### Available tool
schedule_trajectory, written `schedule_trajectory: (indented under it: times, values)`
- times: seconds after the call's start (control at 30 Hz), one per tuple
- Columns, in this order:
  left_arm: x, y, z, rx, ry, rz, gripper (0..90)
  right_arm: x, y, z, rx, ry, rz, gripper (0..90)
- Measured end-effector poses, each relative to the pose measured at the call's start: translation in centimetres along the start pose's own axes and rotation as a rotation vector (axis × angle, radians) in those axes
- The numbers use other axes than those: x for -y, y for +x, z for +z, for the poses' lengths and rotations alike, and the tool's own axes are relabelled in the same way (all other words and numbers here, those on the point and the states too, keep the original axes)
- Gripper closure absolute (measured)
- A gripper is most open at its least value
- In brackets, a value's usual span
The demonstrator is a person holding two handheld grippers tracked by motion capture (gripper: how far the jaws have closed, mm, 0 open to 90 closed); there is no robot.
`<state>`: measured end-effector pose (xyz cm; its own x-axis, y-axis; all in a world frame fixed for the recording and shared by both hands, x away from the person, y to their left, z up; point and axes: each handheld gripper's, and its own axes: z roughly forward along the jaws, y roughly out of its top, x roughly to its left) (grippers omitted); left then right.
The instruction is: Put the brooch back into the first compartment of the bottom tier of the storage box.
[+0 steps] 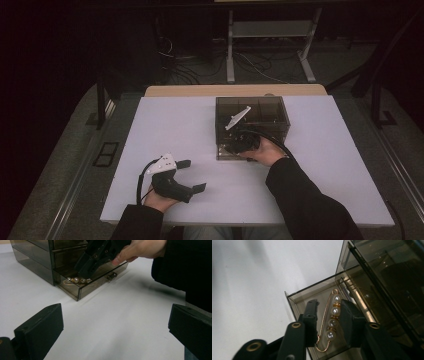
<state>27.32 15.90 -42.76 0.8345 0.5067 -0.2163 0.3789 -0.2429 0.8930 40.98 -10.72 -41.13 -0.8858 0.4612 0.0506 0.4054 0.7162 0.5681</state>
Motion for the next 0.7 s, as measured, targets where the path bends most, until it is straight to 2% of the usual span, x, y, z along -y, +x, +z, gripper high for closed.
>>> schedule_trajectory:
  times: [0.4,0.7]
  values:
    - [0.0,0.0,0.0,0.000,-0.001,0.002,0.0,0.3,0.4,-2.2,-0.005,-0.036,0.018,47.4]
    - [0.0,0.0,0.2,0.003,0.004,0.001,0.0,1.2,0.6,-3.9,-0.020,-0.055,0.034,32.9]
